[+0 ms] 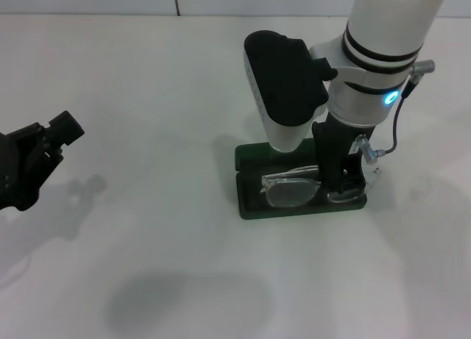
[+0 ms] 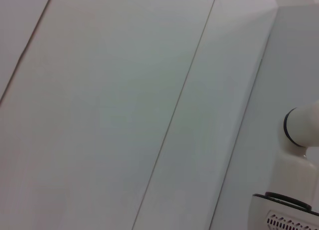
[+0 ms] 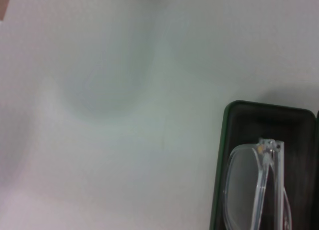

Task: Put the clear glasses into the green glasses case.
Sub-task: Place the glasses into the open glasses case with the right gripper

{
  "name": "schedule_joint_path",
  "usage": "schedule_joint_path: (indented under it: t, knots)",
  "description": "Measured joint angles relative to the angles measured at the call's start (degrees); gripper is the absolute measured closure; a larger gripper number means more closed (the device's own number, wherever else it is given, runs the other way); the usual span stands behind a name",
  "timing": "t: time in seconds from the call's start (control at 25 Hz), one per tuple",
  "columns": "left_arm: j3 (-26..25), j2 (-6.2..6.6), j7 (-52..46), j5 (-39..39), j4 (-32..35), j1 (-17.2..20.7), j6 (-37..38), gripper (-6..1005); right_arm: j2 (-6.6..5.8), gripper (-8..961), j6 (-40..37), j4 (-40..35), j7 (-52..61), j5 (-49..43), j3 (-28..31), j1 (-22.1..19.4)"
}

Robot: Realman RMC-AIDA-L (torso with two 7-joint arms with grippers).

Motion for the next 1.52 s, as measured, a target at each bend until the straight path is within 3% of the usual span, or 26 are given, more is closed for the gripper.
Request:
schedule_joint_path:
  t: [1.52]
  knots:
    - [0.09, -0.03, 0.0, 0.03, -0.43, 0.16, 0.11, 934, 0.0, 804, -0.04, -1.36, 1.94, -0.63, 0.19, -0.04]
